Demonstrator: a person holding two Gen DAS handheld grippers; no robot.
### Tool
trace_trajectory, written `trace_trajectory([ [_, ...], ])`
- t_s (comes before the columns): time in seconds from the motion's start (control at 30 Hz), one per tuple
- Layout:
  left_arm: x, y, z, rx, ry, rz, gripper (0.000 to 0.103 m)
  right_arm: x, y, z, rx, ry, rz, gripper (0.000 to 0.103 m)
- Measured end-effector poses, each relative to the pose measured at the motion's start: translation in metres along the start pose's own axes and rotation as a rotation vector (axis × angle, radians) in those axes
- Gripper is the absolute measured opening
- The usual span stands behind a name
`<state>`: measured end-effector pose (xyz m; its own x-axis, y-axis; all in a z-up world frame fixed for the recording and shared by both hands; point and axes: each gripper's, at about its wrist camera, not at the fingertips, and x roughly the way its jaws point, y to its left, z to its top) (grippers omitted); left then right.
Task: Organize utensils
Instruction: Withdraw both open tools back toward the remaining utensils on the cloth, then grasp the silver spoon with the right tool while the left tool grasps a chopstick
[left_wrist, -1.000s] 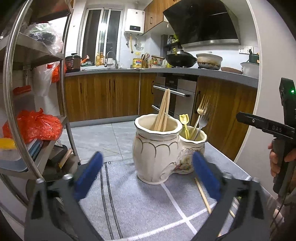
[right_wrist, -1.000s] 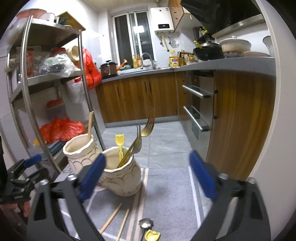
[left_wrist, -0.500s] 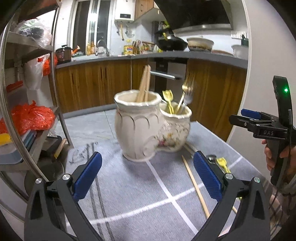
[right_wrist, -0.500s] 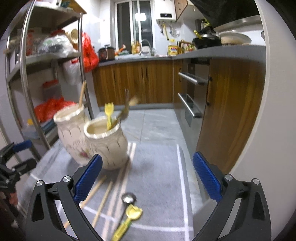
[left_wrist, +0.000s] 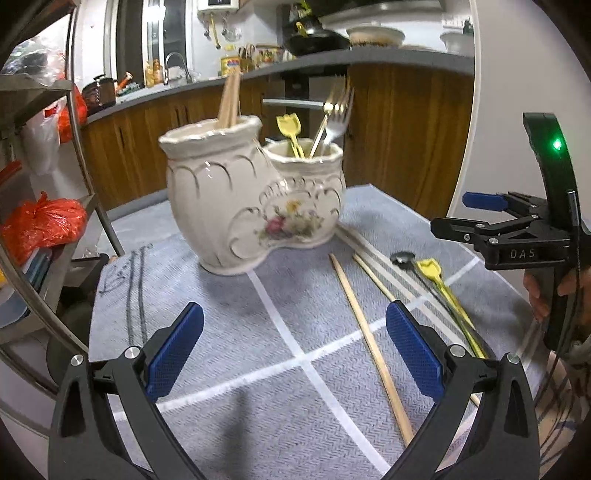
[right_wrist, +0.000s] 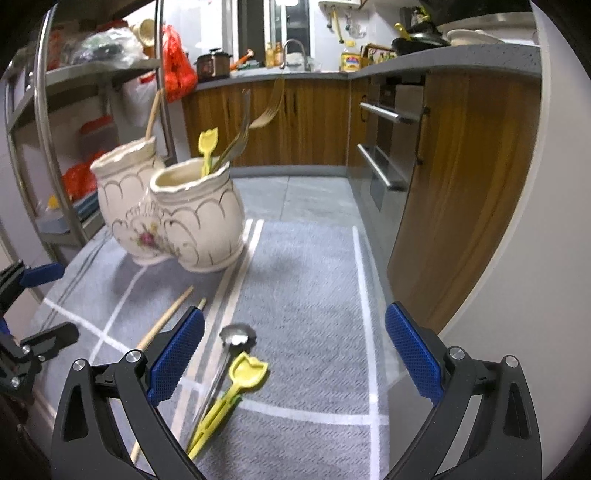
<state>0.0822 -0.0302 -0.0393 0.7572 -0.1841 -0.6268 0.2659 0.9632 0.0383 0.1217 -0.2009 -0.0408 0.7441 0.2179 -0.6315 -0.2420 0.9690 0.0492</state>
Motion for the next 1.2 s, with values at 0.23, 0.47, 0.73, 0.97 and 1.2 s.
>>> trace_trajectory([
  [0.23, 0.009, -0.006, -0.002, -0.002, 0.058, -0.01, 0.097, 0.012, 0.006, -0.004, -0.025, 0.057, 0.016, 0.097],
  [0.47, 0.015, -0.014, -0.003, 0.026, 0.09, -0.011, 0.097, 0.015, 0.013, -0.006, -0.033, 0.084, 0.064, 0.092],
  [0.73, 0.018, -0.023, -0.002, 0.061, 0.108, -0.017, 0.097, 0.024, 0.025, -0.007, -0.065, 0.142, 0.095, 0.056],
  [0.97, 0.02, -0.023, -0.002, 0.056, 0.124, -0.037, 0.089, 0.032, 0.034, -0.01, -0.095, 0.191, 0.101, 0.036],
  [1.2, 0.023, -0.028, -0.003, 0.079, 0.141, -0.06, 0.074, 0.038, 0.037, -0.008, -0.092, 0.211, 0.103, 0.026],
])
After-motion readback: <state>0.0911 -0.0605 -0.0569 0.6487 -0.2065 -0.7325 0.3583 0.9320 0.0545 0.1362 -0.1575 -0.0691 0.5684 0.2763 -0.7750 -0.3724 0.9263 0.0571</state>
